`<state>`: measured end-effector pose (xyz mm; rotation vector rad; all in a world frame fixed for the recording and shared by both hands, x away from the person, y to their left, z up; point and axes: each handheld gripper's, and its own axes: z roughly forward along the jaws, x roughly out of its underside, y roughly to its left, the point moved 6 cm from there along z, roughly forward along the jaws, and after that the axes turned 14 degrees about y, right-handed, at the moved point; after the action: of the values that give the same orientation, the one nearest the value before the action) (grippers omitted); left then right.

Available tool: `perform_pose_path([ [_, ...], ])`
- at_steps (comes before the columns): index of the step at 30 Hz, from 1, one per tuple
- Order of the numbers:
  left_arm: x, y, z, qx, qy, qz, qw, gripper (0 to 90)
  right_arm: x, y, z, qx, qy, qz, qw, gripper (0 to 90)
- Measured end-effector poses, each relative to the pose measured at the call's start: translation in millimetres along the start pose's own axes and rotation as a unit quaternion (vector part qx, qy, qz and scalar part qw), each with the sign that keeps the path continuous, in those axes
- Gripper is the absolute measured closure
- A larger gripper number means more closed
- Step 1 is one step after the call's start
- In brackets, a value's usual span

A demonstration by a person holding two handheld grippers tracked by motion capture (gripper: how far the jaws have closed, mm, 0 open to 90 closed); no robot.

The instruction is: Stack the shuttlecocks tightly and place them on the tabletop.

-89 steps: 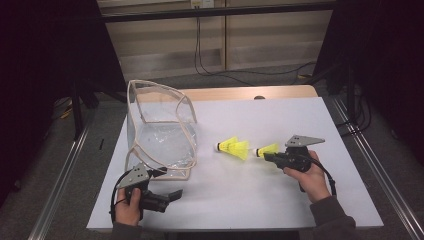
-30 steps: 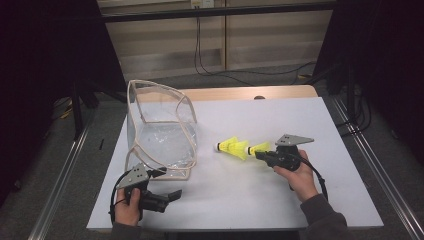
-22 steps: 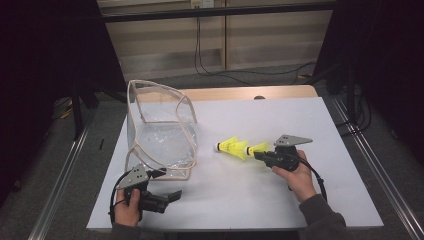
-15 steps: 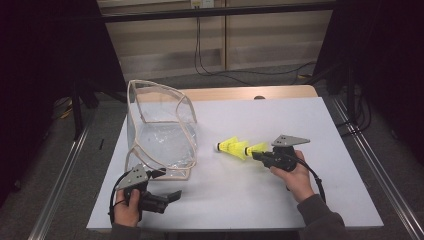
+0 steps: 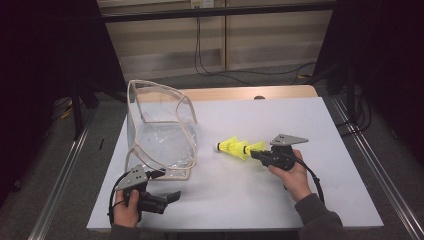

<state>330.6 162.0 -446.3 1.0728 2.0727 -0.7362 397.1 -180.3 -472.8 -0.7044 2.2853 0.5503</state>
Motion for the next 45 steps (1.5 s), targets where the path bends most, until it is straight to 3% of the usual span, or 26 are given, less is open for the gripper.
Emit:
perform_pose_path([
  [45, -0.3, -0.1, -0.8, -0.001, -0.002, -0.002, 1.0000, 3.1, -2.0, -0.4, 8.3, 0.004, 0.002, 0.006, 1.0000, 88.0],
])
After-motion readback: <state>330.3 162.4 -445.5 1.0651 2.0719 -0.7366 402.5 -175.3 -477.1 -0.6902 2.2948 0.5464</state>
